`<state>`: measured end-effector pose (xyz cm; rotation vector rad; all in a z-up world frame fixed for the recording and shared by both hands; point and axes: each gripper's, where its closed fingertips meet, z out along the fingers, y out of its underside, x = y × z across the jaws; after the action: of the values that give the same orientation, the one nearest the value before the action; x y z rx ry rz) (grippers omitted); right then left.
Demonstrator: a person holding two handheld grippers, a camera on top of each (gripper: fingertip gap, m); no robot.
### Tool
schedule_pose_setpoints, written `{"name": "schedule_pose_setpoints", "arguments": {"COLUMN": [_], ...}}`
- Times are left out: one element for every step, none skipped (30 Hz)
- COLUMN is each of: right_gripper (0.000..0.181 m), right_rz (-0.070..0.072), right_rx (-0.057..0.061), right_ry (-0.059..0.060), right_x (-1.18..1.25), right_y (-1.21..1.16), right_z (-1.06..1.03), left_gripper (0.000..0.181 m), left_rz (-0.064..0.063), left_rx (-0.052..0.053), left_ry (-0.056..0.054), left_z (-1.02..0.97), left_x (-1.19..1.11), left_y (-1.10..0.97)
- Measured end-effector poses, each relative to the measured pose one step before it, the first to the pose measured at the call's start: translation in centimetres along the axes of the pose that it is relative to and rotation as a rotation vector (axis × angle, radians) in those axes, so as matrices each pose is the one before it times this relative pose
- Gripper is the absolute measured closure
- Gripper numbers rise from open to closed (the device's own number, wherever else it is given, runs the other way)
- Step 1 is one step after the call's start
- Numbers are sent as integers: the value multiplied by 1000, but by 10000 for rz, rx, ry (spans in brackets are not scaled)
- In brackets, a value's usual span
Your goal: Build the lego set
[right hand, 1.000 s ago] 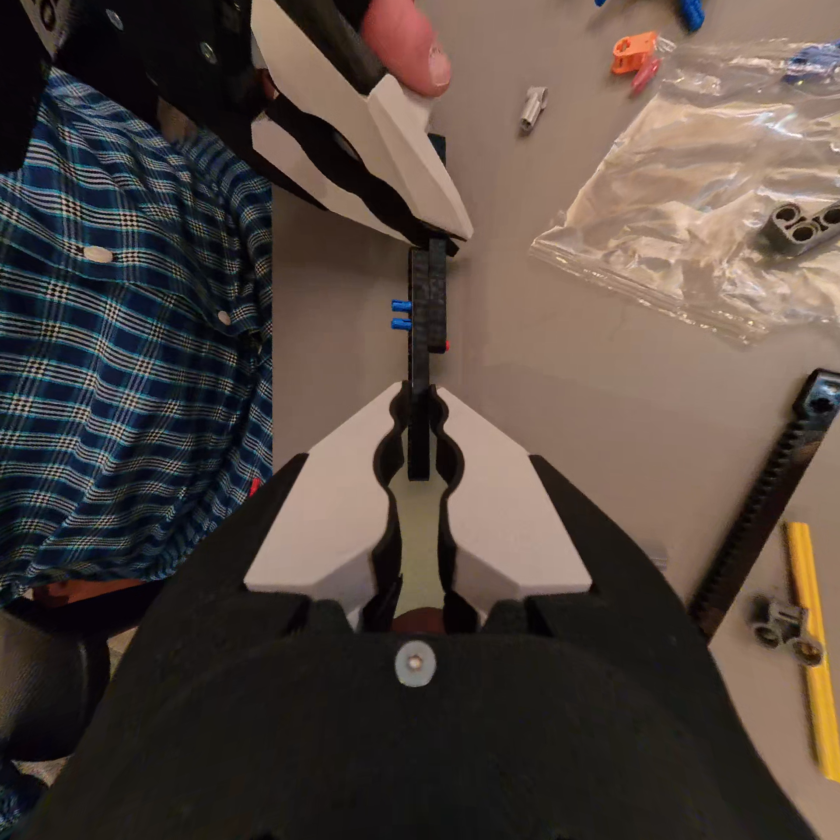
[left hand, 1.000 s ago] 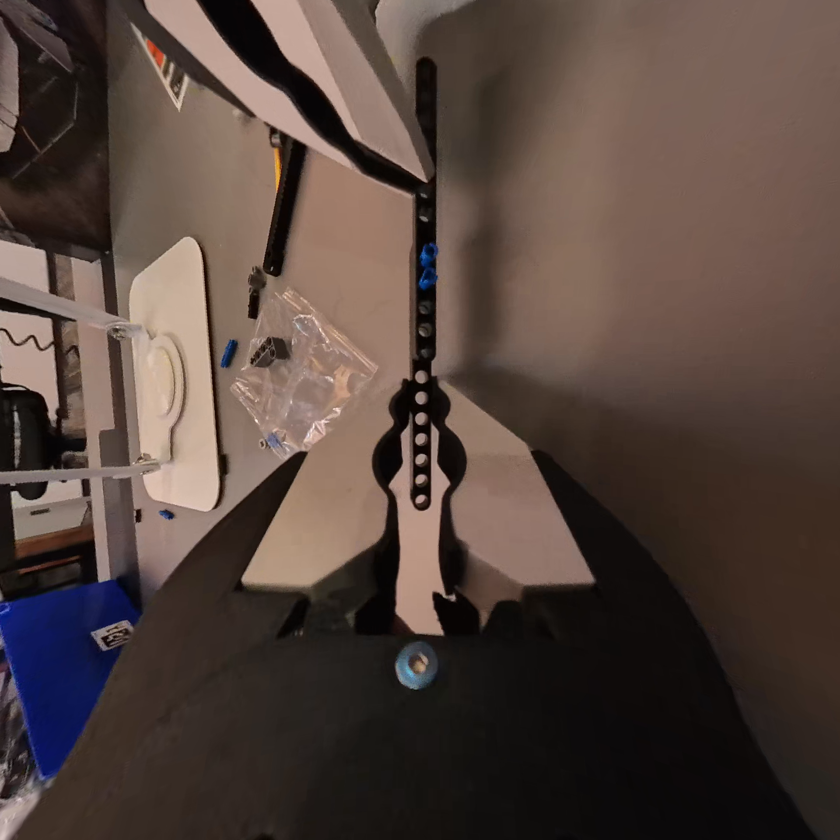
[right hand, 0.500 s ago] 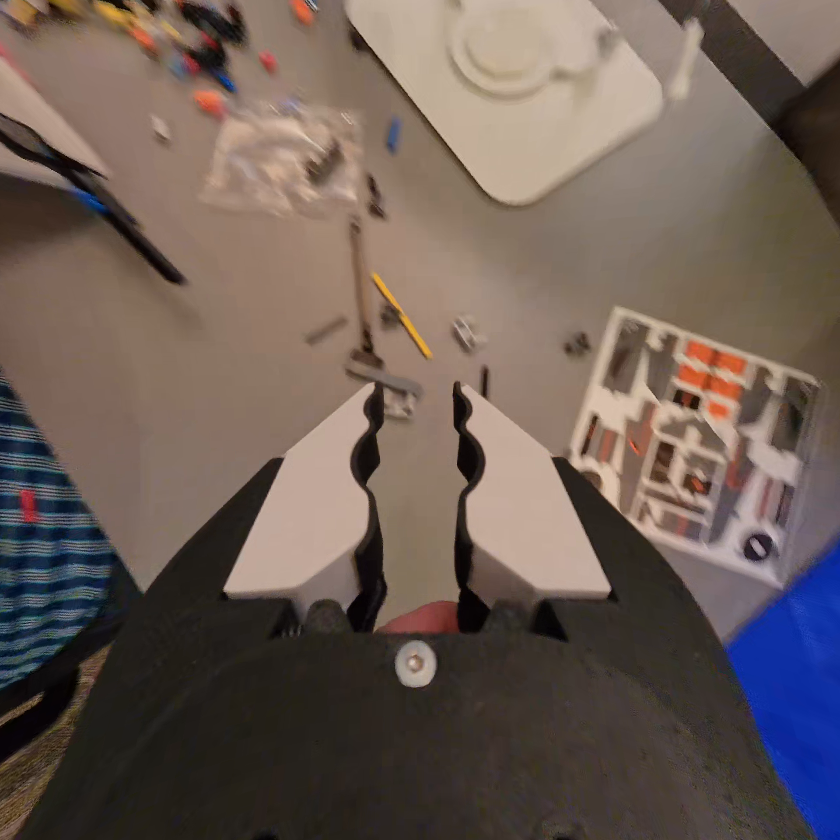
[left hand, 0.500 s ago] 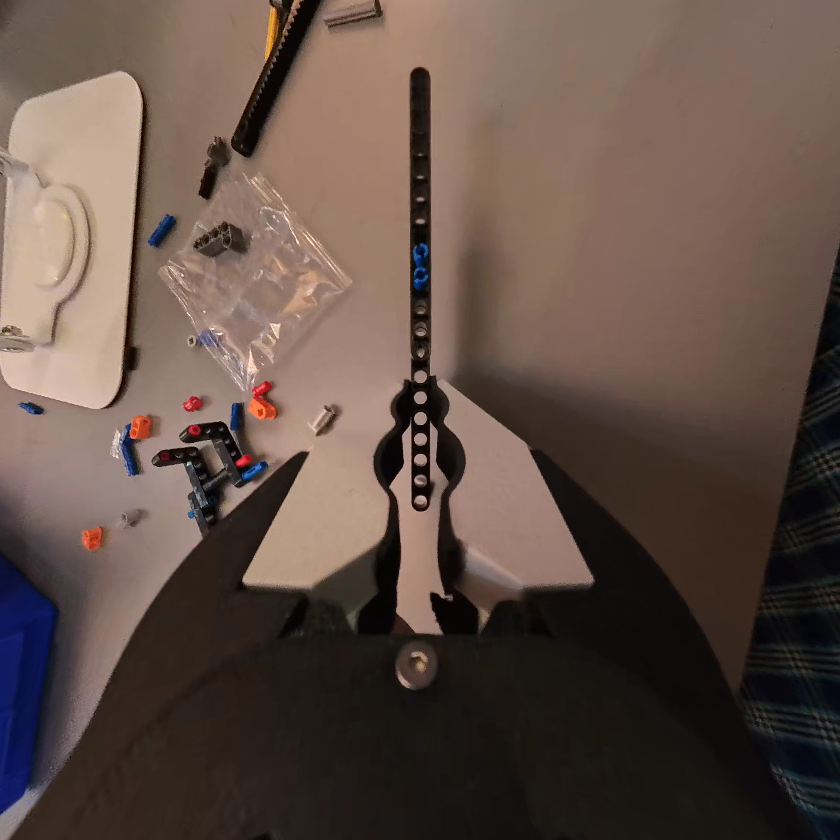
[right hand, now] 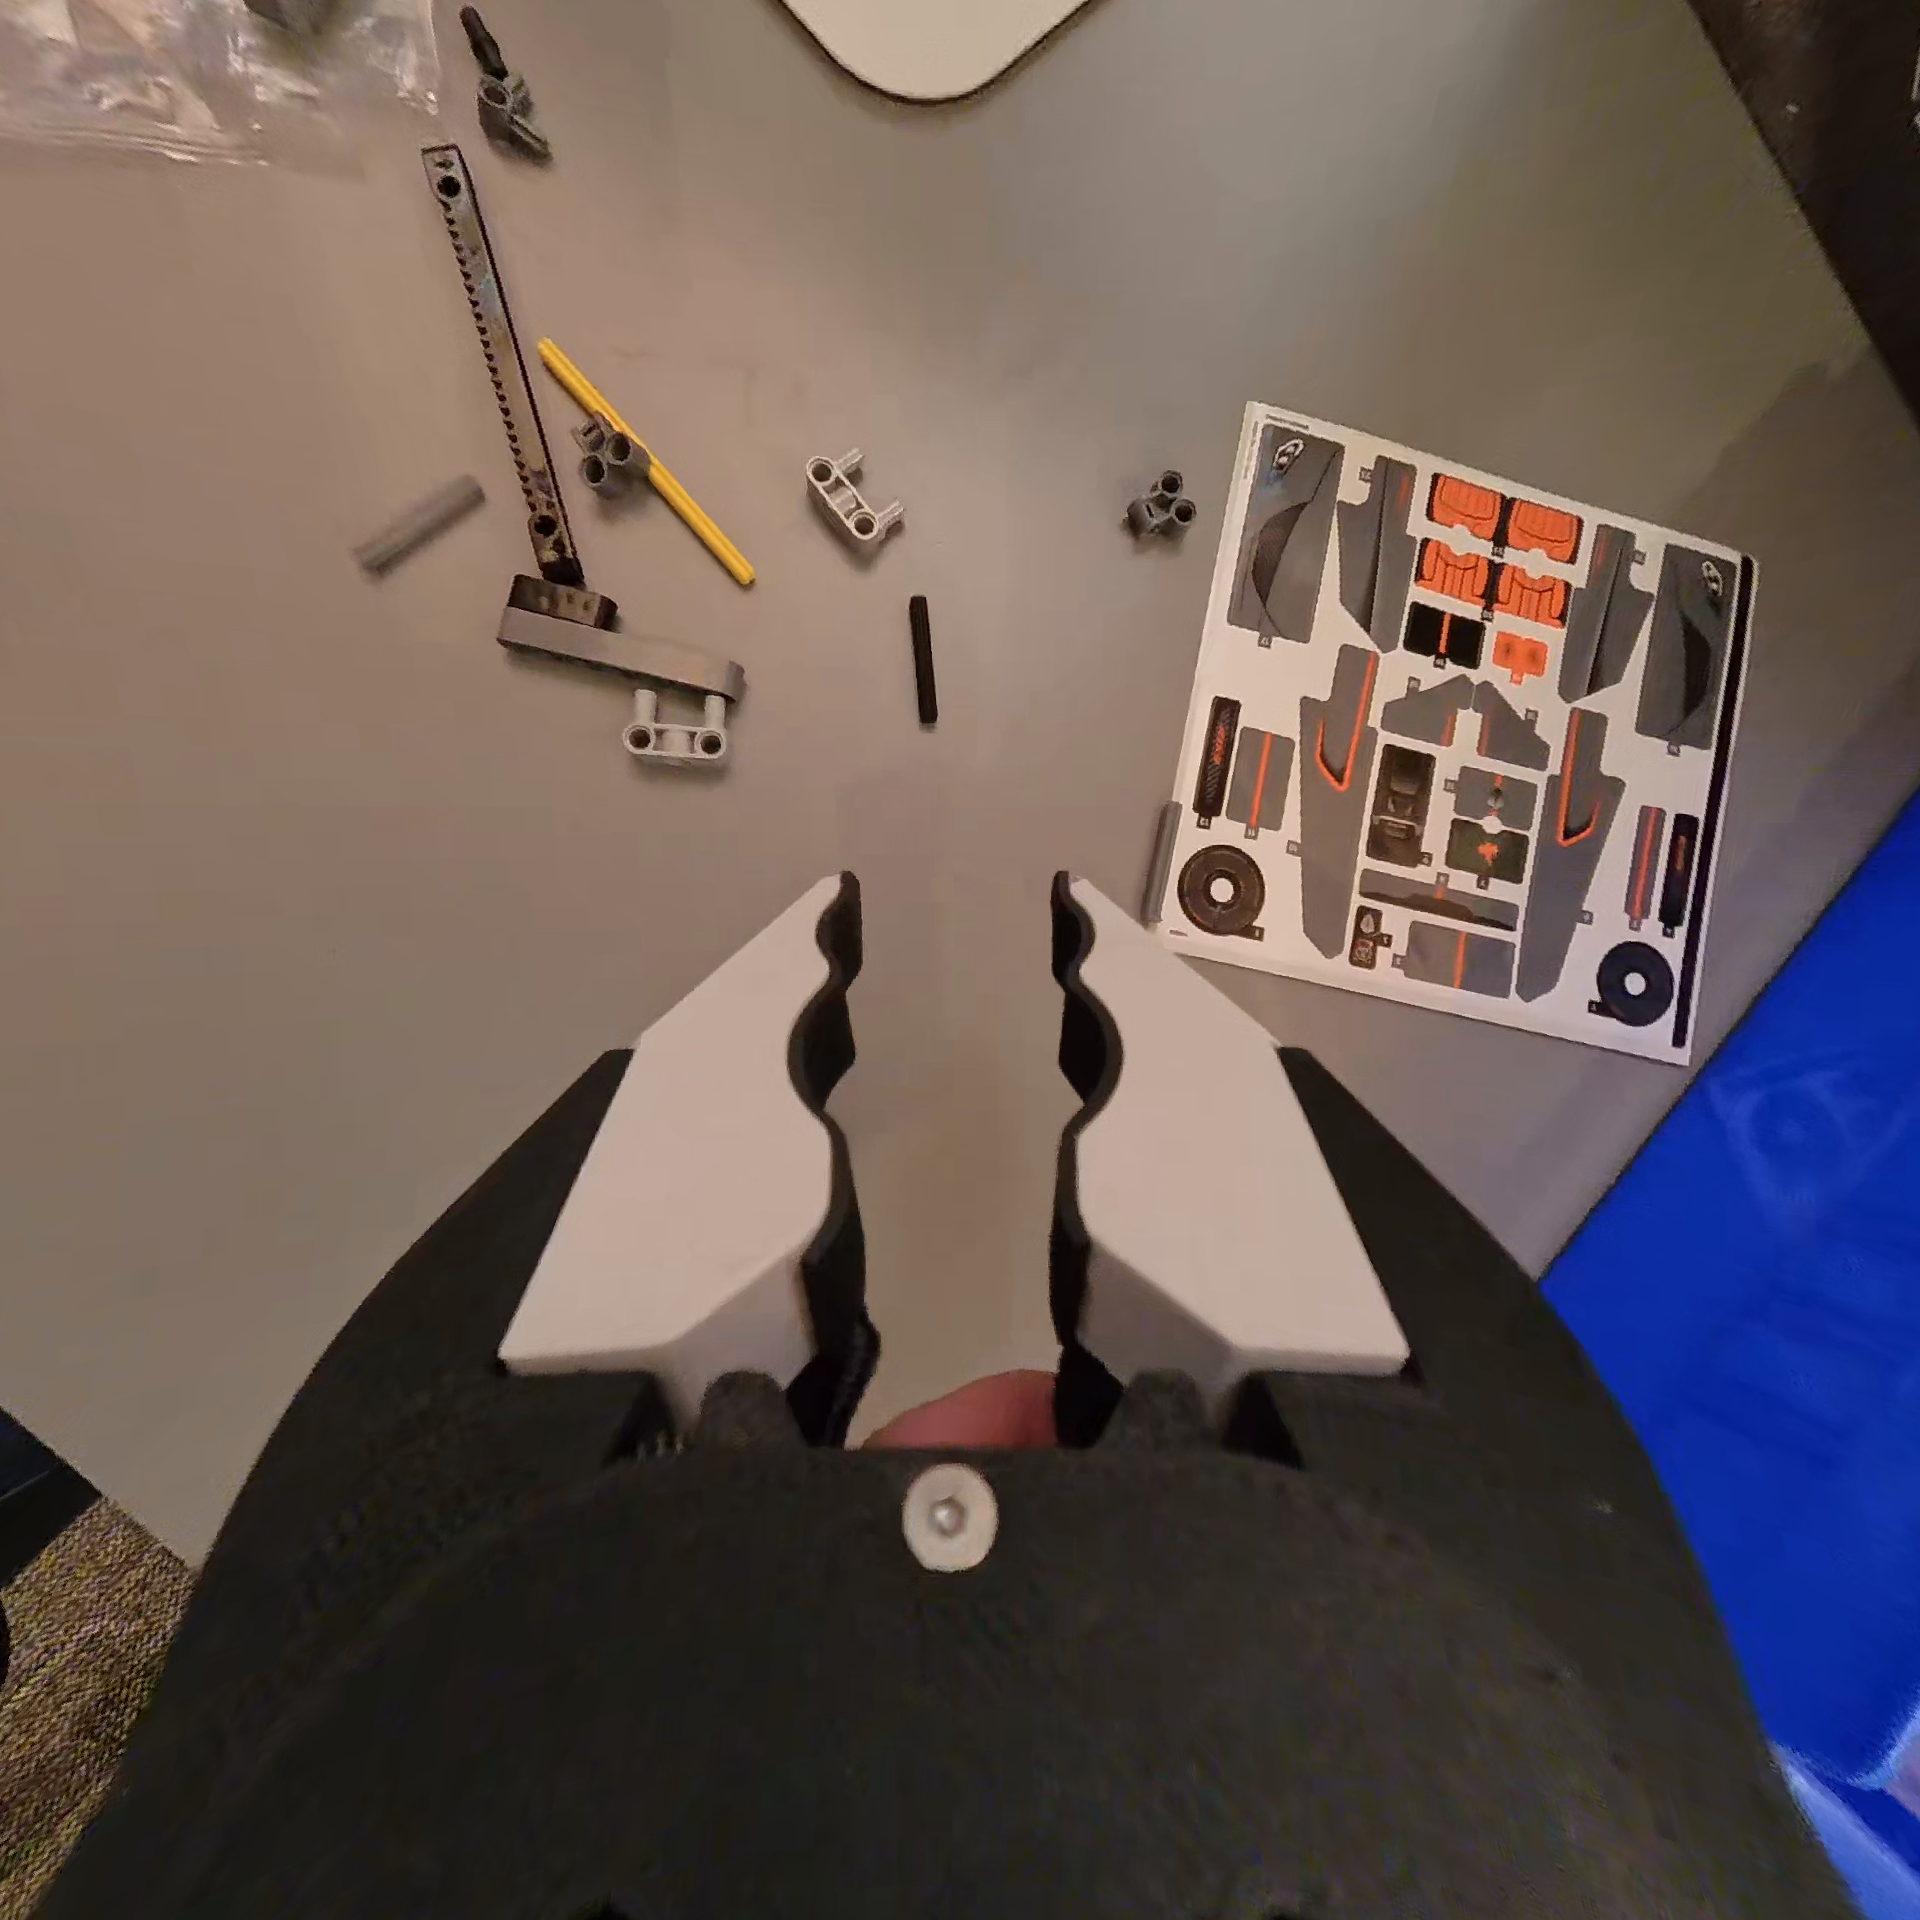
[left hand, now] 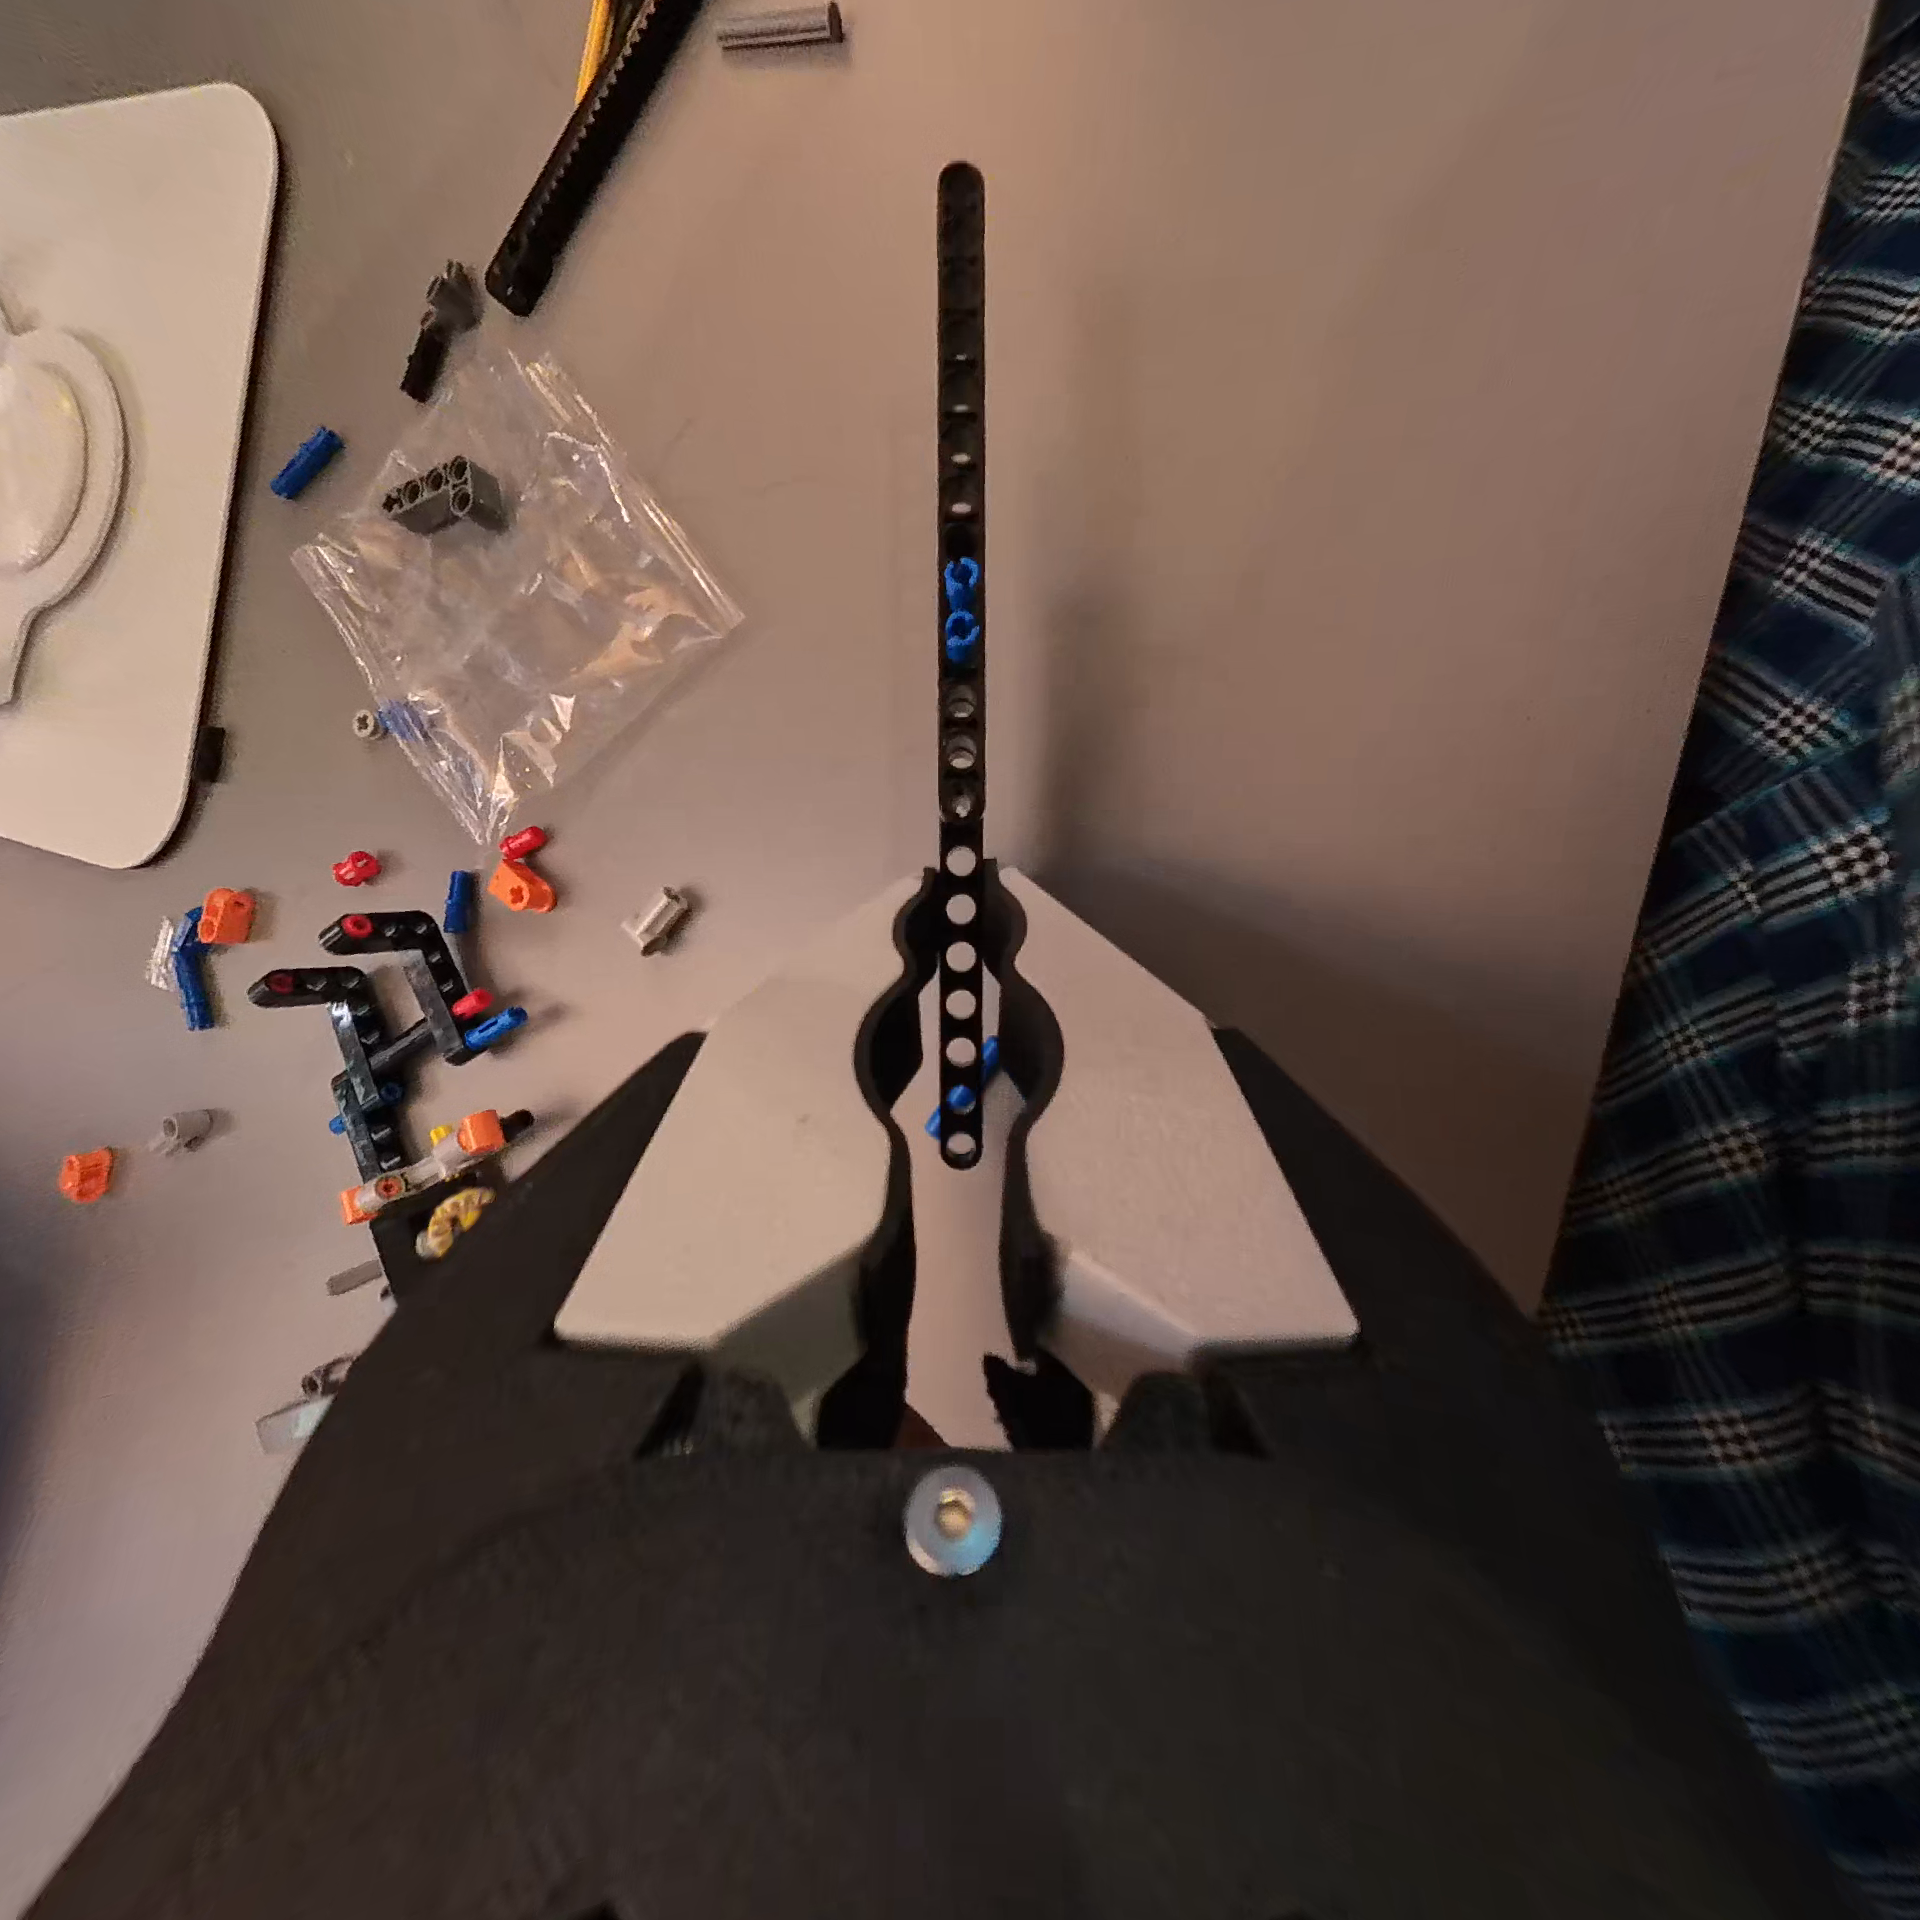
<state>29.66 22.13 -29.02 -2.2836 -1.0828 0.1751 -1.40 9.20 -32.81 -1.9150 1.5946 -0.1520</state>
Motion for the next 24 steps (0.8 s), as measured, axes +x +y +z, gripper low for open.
{"name": "schedule_pose_setpoints", "arguments": {"right_gripper": [145, 144, 141, 141, 141, 142, 142, 142, 142, 142, 142, 142, 141, 141, 141, 140, 140, 140, 140, 140, 140, 138, 137, 137], "right_rz": [24, 4, 2, 33, 54, 35, -28, -70, -96, -85, -56, -92, -146, -139, -131, -169, -206, -202, -187, -181, -146, -102, -138, -187], "right_rx": [34, 20, -19, -13, 27, 19, -22, -47, 26, 125, 90, -15, -39, -16, -40, -51, -33, -55, -65, -43, -57, -81, -38, 25], "right_ry": [25, -63, -29, 61, 1, -64, -46, -42, -86, -104, -126, -119, -72, -74, -92, -60, -57, -100, -30, 68, 46, -2, -23, -32], "right_x": [65, -81, -37, 113, -5, -183, -256, -350, -461, -549, -594, -613, -560, -544, -576, -534, -555, -593, -426, -215, -180, -199, -235, -286], "right_y": [-54, 14, 108, 158, 128, 115, 118, 104, -79, -281, -296, -166, -140, -202, -213, -232, -300, -280, -258, -294, -253, -213, -270, -361], "right_z": [-14, -2, -21, -75, -93, -49, 28, 101, 137, 194, 283, 371, 417, 453, 465, 461, 465, 476, 479, 449, 430, 404, 335, 242], "left_gripper": [177, 176, 176, 176, 176, 176, 176, 176, 176, 176, 176, 176, 176, 176, 176, 177, 176, 176, 176, 176, 176, 176, 176, 176], "left_rz": [-62, -89, -89, -69, -29, -45, -91, -94, -73, -29, -7, -19, -29, -22, -29, -37, -7, 10, -8, -8, 4, 7, 3, 0], "left_rx": [39, 72, 57, 26, 56, 50, 19, 21, 0, -22, -19, -5, -1, 2, 14, 14, 16, 24, 12, 12, 7, -1, 4, 22], "left_ry": [-53, -33, -34, -57, -71, -30, 13, -1, 3, -8, -19, -1, 8, -9, -16, 11, 9, -9, 11, 18, -2, -11, -19, -11], "left_z": [-190, -202, -204, -209, -217, -207, -170, -132, -90, -58, -43, -31, -1, 3, 4, 16, 2, -6, 10, 10, 6, 17, -15, -20], "left_x": [-110, -102, -102, -121, -107, -46, 16, -10, 7, 4, -3, 12, 3, -22, -30, 20, 44, 21, 41, 38, 1, -15, -38, -34], "left_y": [50, 19, 42, 79, 42, 67, 133, 136, 161, 177, 127, 78, 51, 25, 2, 0, -5, -5, 6, 12, 19, 28, 5, -10]}}
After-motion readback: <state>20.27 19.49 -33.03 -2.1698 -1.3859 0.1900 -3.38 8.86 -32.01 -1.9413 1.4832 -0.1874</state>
